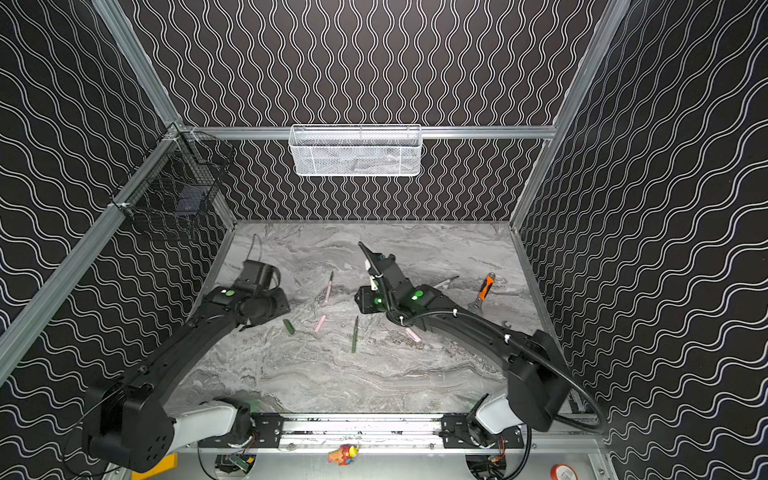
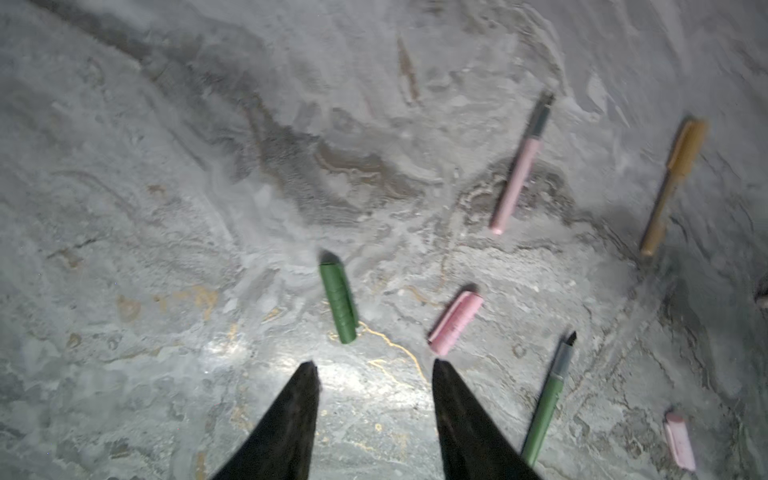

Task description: Insert the pens into the pen caps

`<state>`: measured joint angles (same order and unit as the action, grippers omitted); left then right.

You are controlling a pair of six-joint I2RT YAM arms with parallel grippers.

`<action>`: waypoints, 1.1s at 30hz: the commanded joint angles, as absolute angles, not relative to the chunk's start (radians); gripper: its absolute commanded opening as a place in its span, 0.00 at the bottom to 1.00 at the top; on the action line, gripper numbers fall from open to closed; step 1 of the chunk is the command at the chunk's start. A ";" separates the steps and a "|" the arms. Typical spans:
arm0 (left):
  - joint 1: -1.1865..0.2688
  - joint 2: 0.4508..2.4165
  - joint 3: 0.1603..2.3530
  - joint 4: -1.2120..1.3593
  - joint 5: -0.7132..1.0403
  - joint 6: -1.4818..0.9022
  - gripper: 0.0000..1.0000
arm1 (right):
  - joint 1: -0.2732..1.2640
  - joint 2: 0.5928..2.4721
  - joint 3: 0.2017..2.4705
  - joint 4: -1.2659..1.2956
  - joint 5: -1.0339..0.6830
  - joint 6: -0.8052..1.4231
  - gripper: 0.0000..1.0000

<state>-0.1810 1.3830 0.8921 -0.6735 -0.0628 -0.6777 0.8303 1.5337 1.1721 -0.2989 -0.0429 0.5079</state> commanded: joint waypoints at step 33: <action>0.222 1.308 0.779 -0.589 0.086 -0.658 0.54 | 1.141 2.388 1.869 -0.250 0.127 0.313 0.35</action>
